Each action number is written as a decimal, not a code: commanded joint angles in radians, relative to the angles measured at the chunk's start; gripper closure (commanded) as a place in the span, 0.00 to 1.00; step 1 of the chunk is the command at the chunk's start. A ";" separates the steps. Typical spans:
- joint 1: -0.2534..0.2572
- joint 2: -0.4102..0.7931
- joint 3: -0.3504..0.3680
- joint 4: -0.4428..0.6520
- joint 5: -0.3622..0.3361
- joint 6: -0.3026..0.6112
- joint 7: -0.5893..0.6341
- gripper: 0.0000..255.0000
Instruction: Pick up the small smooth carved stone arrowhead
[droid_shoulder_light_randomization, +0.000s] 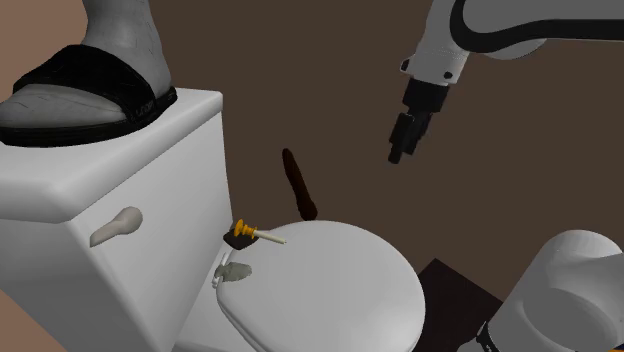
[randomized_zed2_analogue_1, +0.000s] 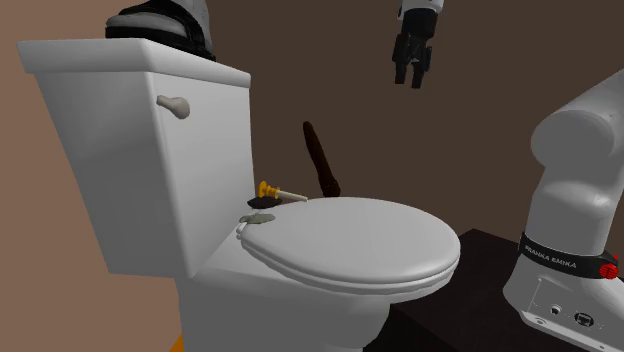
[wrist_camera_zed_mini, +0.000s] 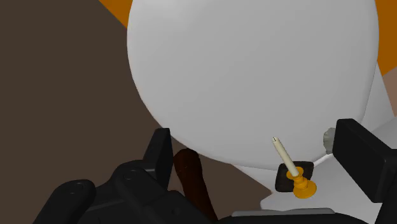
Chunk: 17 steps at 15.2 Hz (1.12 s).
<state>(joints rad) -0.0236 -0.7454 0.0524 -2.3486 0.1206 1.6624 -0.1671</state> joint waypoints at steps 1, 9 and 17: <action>0.000 0.000 0.000 0.000 0.000 0.000 0.000 0.00; 0.038 0.235 0.137 0.045 0.020 0.156 0.097 0.00; 0.063 0.517 0.261 0.163 -0.027 0.276 0.215 0.00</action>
<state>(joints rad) 0.0366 -0.2588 0.3016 -2.1952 0.1019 1.9237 0.0356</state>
